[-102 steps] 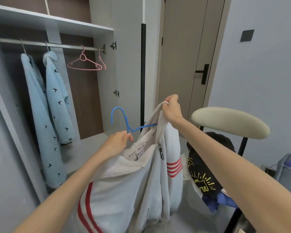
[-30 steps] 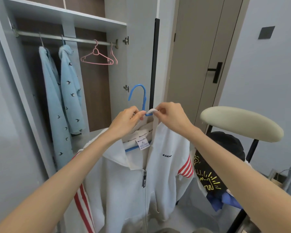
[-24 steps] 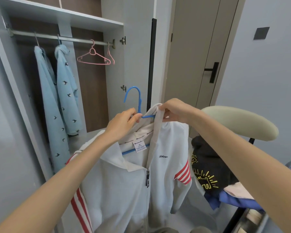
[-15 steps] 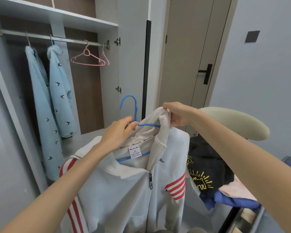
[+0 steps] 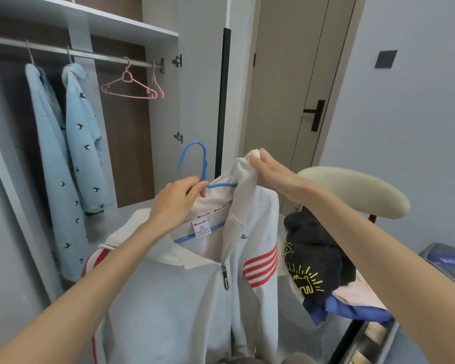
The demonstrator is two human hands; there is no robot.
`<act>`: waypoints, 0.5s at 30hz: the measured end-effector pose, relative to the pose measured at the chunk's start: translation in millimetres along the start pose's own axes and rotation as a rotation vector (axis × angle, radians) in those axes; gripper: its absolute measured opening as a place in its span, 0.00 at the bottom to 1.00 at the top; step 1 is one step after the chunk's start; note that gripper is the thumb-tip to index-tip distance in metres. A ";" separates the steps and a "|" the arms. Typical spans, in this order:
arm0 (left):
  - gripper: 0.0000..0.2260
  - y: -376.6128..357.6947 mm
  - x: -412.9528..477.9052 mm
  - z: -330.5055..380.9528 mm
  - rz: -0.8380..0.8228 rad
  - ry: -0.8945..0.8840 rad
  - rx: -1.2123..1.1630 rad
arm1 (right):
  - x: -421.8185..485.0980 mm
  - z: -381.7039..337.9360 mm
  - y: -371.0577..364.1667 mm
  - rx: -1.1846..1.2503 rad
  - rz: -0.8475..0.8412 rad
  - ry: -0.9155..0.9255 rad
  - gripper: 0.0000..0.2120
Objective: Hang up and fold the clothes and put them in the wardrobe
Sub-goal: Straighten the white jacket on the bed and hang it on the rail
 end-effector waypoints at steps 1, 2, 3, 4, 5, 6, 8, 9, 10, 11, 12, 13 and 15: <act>0.16 0.5 -0.4 2.2 -0.003 -0.008 -0.003 | -1.3 4.6 0.4 -0.061 0.017 -0.001 0.10; 0.16 0.9 -1.0 3.9 -0.004 -0.015 -0.005 | -2.1 7.9 1.8 -0.117 0.045 0.008 0.11; 0.16 1.2 -1.7 5.6 -0.005 -0.023 -0.010 | -2.0 12.4 4.7 -0.136 0.079 0.012 0.12; 0.16 1.2 -2.3 6.7 -0.009 -0.026 -0.014 | -2.1 17.0 6.5 -0.116 0.106 0.008 0.13; 0.16 0.9 -2.6 7.0 -0.016 -0.023 -0.019 | -2.2 20.9 6.2 -0.045 0.120 -0.006 0.12; 0.16 0.5 -2.3 6.6 -0.025 -0.018 -0.025 | -2.9 22.5 5.2 0.038 0.126 -0.013 0.10; 0.16 0.3 -1.2 3.9 -0.041 -0.003 -0.037 | -4.3 18.2 5.5 0.094 0.155 0.015 0.08; 0.16 0.6 -0.5 2.2 -0.045 0.007 -0.039 | -5.5 13.2 6.6 0.044 0.173 0.052 0.09; 0.16 1.2 0.3 0.4 -0.045 0.017 -0.039 | -6.8 7.6 7.8 -0.035 0.191 0.098 0.10; 0.16 1.9 1.2 -1.2 -0.041 0.024 -0.039 | -7.8 2.0 9.8 -0.126 0.211 0.145 0.12; 0.17 2.7 2.4 -2.7 -0.033 0.029 -0.038 | -8.7 -3.8 13.2 -0.228 0.236 0.188 0.14; 0.17 4.1 3.5 -4.4 -0.021 0.037 -0.034 | -9.3 -9.8 19.3 -0.347 0.274 0.225 0.15; 0.17 7.7 5.5 -9.5 0.009 0.060 -0.026 | -10.7 -21.3 35.0 -0.543 0.352 0.255 0.14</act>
Point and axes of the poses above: each hand's wrist, its own x-axis towards the middle knuckle, its own y-axis out of the back of the hand, z = x × y, the point moved 8 cm from there along x, towards the middle knuckle, and after that the axes turned 3 degrees about z, right-handed, at the moved point
